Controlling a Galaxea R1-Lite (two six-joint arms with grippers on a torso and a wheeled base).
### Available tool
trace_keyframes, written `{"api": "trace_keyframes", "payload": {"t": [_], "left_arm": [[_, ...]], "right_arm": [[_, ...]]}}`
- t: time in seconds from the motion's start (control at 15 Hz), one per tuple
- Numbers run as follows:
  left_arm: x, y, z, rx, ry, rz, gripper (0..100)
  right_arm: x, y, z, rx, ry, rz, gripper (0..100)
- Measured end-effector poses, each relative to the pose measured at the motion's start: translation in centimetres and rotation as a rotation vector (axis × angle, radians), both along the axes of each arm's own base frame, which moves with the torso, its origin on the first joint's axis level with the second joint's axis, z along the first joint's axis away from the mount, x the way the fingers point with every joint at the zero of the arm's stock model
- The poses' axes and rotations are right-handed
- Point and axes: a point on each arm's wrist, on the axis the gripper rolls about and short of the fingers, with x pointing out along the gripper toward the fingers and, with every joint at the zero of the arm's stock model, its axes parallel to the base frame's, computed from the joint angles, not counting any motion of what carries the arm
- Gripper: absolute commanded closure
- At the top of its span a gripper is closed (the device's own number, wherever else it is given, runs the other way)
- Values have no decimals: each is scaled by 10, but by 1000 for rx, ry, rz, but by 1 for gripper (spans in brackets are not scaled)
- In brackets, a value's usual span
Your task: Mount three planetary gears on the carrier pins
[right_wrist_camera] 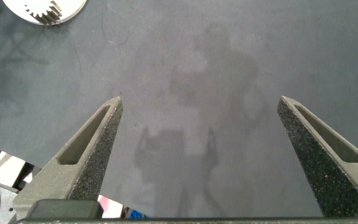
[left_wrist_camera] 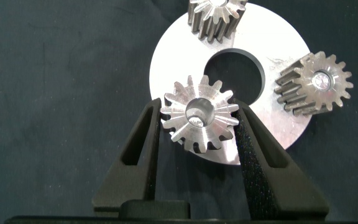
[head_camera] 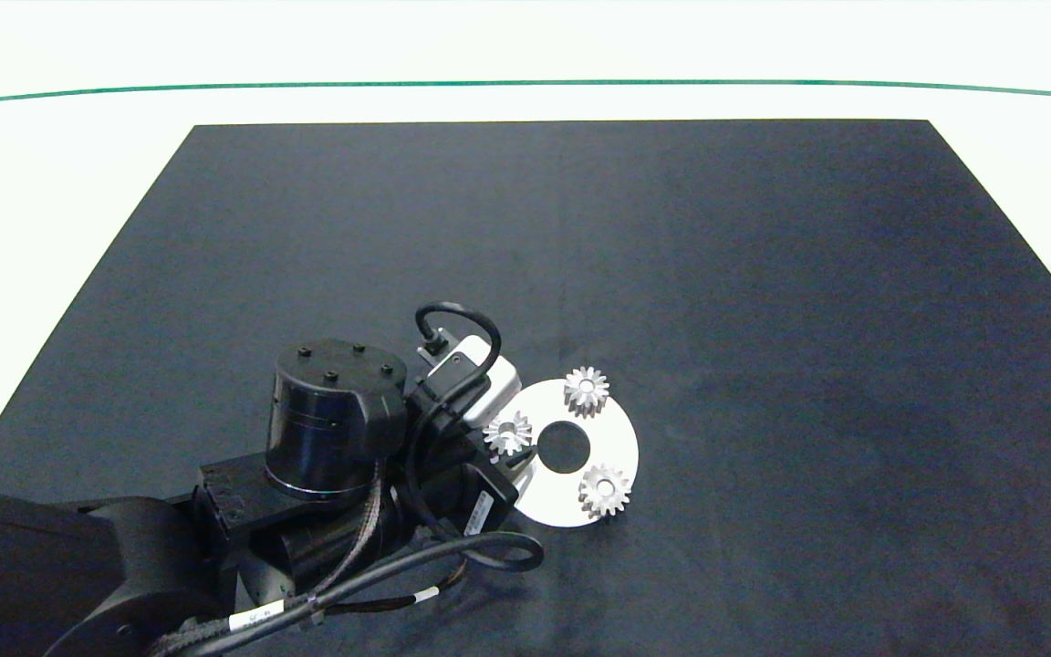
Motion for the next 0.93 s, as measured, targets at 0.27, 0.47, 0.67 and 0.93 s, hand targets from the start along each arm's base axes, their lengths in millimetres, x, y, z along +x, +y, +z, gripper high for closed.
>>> {"api": "trace_keyframes", "payload": {"t": [0.27, 0.47, 0.67, 0.93], "left_arm": [[-2, 2, 0, 1, 1, -1, 93], [-3, 1, -1, 1, 3, -3, 93], [-3, 1, 0, -7, -4, -6, 93], [-2, 0, 0, -17, -12, -6, 93]], "right_arm": [[0, 0, 0, 0, 1, 0, 0], [0, 0, 0, 0, 0, 0, 0], [0, 0, 0, 1, -1, 0, 0], [0, 0, 0, 1, 0, 0, 0]]}}
